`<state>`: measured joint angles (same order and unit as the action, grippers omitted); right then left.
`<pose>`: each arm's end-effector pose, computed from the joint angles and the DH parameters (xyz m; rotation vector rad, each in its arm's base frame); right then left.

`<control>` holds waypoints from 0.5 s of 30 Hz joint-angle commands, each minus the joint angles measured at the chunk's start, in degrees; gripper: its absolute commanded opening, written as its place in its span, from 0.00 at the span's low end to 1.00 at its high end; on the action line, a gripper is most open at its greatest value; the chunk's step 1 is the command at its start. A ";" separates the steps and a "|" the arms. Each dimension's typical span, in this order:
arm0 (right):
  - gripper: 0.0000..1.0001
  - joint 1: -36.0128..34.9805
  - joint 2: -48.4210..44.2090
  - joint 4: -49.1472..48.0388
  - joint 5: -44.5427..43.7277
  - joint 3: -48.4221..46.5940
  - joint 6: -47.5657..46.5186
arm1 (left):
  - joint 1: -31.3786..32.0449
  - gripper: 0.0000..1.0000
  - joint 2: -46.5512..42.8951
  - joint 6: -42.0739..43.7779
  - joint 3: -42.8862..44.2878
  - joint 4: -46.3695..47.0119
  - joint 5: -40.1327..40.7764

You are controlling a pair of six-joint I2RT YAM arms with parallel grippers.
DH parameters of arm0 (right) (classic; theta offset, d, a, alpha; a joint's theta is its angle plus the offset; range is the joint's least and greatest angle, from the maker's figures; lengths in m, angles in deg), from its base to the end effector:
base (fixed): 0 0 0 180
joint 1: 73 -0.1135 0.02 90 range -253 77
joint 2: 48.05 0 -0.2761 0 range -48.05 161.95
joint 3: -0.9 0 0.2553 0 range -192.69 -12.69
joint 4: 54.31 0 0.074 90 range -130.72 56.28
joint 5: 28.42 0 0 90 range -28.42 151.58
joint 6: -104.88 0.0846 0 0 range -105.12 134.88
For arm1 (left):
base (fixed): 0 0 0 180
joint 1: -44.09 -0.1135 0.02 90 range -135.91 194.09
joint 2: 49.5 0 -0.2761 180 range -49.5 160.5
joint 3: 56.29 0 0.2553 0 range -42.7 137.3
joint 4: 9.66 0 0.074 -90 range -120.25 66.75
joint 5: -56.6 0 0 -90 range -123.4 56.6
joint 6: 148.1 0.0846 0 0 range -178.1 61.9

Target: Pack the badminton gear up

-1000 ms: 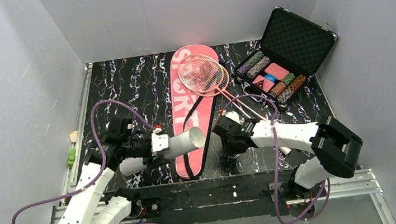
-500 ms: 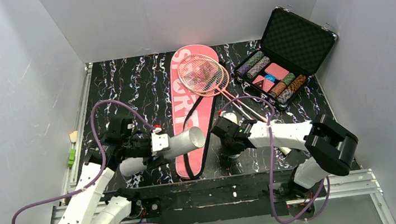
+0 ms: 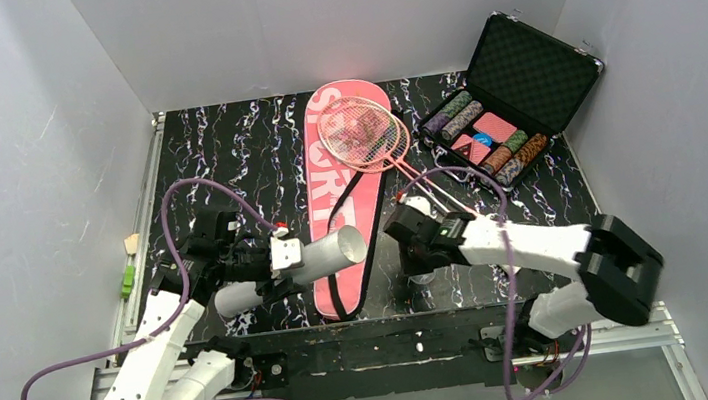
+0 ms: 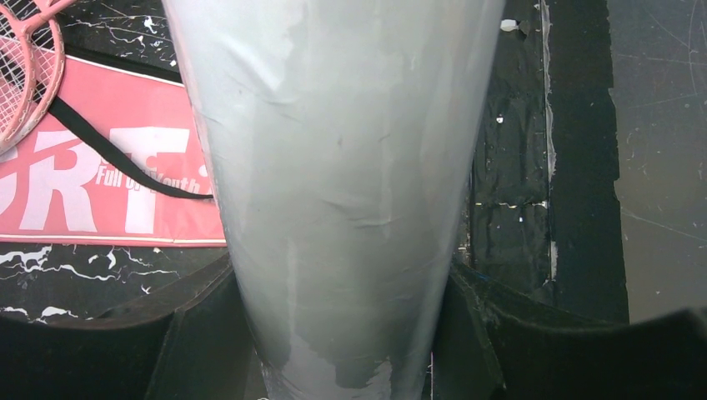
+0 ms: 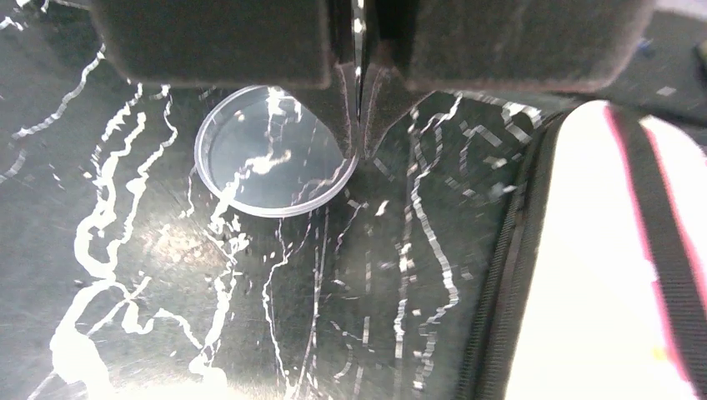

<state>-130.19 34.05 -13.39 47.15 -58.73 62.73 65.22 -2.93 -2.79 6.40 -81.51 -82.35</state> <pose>0.1737 0.2305 0.1500 -0.1366 2.6456 0.2929 0.1154 -0.1130 0.2778 1.6246 1.5574 -0.7678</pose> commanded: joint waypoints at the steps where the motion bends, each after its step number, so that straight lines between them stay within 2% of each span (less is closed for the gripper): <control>1: 0.01 -0.20 -13.16 6.34 -1.47 -4.77 -0.12 | 0.23 0.29 -1.25 0.80 -0.74 0.48 -1.40; 5: 0.01 -0.21 -24.68 8.84 0.19 -8.63 -1.00 | 0.24 0.29 -0.99 1.22 -0.94 0.79 -1.41; 8: 0.01 -0.21 -32.18 6.88 5.35 -10.79 -2.70 | 0.28 0.29 -0.85 1.43 -1.05 1.11 -1.42; 15: 0.01 -0.20 -40.25 -2.32 20.02 -12.78 -5.56 | 0.23 0.29 -0.59 1.53 -0.81 1.31 -1.77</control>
<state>-130.19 -4.92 -9.98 57.27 -69.83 59.78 65.22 -3.08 -2.11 5.53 -81.48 -82.30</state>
